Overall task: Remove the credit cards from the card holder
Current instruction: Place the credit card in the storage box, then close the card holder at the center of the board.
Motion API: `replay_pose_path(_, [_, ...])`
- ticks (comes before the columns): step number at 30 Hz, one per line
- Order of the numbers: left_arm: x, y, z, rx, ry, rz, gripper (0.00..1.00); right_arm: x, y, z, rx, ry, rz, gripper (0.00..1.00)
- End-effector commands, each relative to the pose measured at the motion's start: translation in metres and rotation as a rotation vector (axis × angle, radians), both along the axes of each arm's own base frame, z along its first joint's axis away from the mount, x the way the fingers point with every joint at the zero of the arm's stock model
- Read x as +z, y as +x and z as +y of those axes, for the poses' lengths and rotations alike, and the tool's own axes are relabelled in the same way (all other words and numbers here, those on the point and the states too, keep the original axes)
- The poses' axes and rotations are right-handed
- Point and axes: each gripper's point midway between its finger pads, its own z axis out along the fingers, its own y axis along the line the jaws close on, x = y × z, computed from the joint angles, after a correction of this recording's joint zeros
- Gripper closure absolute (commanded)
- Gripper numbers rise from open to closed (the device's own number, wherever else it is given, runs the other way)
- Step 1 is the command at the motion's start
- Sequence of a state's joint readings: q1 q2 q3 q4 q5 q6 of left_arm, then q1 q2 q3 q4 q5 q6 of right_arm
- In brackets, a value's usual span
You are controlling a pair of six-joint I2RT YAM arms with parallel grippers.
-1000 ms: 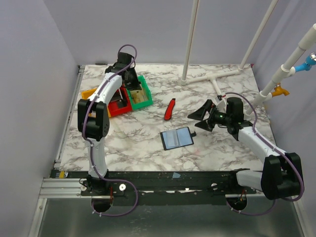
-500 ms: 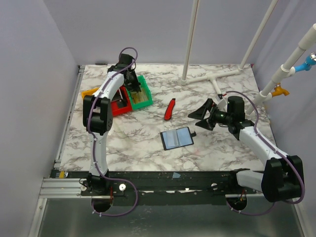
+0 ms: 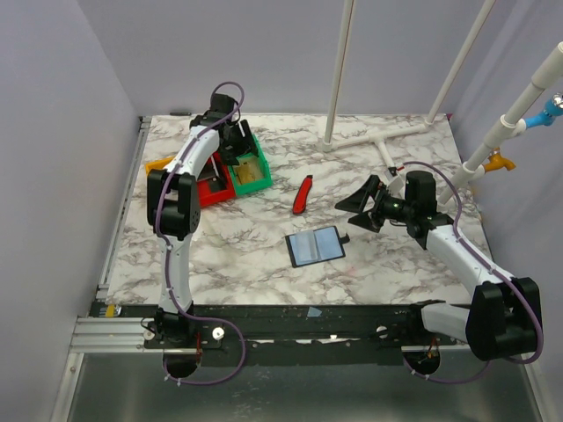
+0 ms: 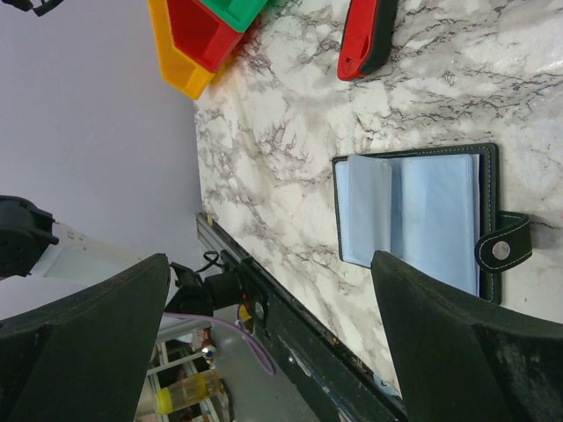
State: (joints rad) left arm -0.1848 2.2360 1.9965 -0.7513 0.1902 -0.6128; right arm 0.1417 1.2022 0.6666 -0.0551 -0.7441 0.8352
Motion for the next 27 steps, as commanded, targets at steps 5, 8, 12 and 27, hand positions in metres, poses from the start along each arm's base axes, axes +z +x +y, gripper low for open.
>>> replay_pose_path(5, [0.079, -0.003, 0.011, 0.002, 0.024, -0.157, 0.08, 0.005, 0.006, -0.003, -0.014, -0.015, -0.029, 0.0])
replay_pose_path(8, [0.092, -0.006, 0.013, 0.002, 0.026, -0.179, 0.02, 0.004, 0.006, -0.003, -0.016, -0.014, -0.026, 0.0])
replay_pose_path(12, [0.103, -0.01, 0.014, 0.0, 0.029, -0.2, 0.01, 0.003, 0.006, -0.003, -0.014, -0.013, -0.028, 0.0])
replay_pose_path(27, [0.146, -0.072, 0.009, -0.054, -0.001, -0.299, 0.02, -0.006, 0.01, -0.004, -0.026, -0.025, -0.022, 0.0])
